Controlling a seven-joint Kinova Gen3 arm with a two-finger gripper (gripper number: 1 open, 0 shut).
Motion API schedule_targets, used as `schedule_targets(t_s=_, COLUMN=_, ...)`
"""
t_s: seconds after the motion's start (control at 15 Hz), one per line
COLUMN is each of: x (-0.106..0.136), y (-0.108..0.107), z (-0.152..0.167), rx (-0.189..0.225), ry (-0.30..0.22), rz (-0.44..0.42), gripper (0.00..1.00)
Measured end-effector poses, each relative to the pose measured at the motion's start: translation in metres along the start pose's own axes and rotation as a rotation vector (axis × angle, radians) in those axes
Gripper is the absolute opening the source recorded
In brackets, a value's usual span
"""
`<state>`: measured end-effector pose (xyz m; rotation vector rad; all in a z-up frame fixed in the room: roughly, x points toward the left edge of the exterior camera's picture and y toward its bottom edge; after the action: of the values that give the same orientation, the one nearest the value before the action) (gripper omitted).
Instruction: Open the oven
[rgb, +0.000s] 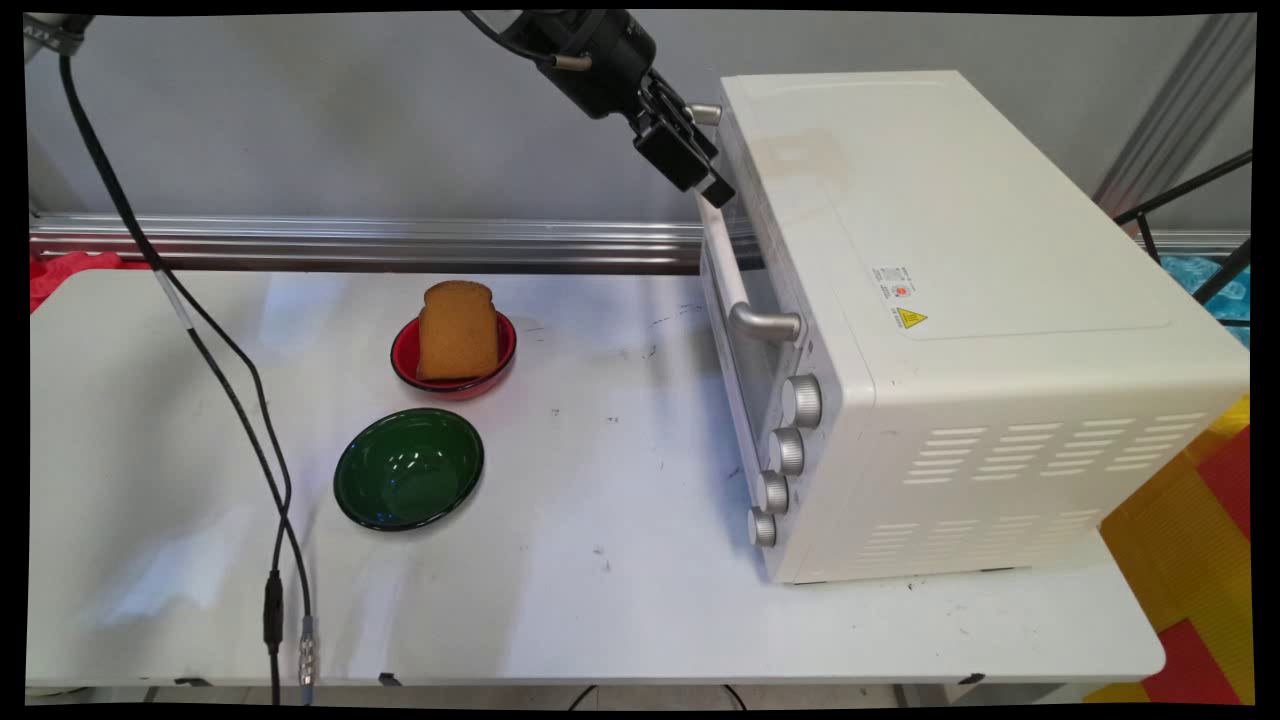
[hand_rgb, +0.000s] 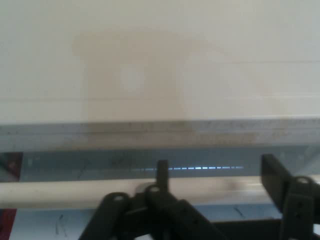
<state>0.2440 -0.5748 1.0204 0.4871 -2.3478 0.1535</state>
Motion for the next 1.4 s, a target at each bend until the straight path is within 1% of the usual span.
schedule_targets(t_s=0.27, x=0.000, y=-0.002, z=0.003, rx=-0.003, ry=-0.009, rz=-0.014, gripper=0.00)
schedule_targets(t_s=0.73, x=0.003, y=-0.006, z=0.008, rx=-0.006, ry=0.005, rz=-0.063, gripper=0.00)
schedule_targets(t_s=1.4, x=-0.001, y=0.000, z=0.023, rx=-0.022, ry=0.010, rz=-0.082, gripper=0.00)
